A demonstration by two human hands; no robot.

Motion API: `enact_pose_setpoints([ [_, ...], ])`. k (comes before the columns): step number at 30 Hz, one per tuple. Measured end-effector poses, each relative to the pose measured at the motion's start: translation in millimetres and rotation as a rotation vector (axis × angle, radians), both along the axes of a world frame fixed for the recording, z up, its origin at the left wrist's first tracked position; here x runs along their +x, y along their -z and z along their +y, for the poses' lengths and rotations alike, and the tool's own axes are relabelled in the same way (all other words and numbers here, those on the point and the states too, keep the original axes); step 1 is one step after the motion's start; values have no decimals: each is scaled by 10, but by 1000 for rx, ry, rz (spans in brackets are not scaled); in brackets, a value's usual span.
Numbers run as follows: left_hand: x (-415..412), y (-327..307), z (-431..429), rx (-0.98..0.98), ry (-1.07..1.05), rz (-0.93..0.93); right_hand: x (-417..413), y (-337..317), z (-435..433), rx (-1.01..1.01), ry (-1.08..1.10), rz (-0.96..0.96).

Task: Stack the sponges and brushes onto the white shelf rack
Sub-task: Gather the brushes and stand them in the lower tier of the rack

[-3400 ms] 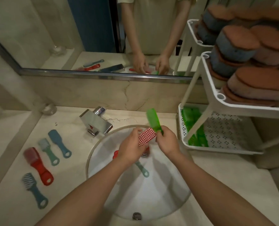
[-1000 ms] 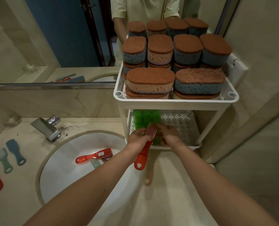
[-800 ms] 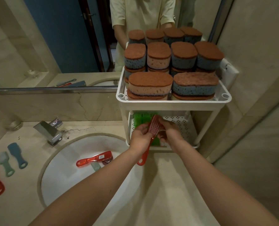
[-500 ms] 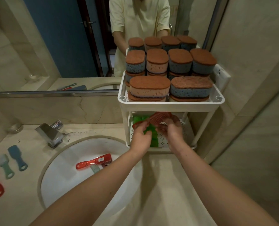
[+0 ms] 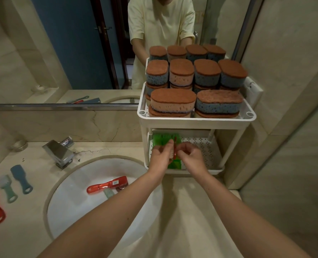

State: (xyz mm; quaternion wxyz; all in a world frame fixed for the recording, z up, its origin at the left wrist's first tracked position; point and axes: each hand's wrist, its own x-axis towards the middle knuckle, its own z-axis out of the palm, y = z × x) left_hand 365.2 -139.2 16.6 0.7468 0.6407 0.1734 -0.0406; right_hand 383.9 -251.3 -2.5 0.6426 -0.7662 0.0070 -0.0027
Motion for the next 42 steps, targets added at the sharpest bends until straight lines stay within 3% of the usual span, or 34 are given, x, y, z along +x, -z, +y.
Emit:
enact_pose_setpoints([
  [9,13,26,45,81,-109,-10,41,77,30,-10,-13,101],
  [20,60,69,75,17,-76,20,108,104,82,335,22,483],
  [28,55,133,203,76,-77,54,241,188,38,331,-132,557],
  [31,42,191,222,76,-63,72,312,193,82,245,-109,522],
  [37,-8,281,254,160,-48,81,528,309,285,-111,43,407],
  [42,-113,310,358,184,-39,94,654,468,417,-293,34,356],
])
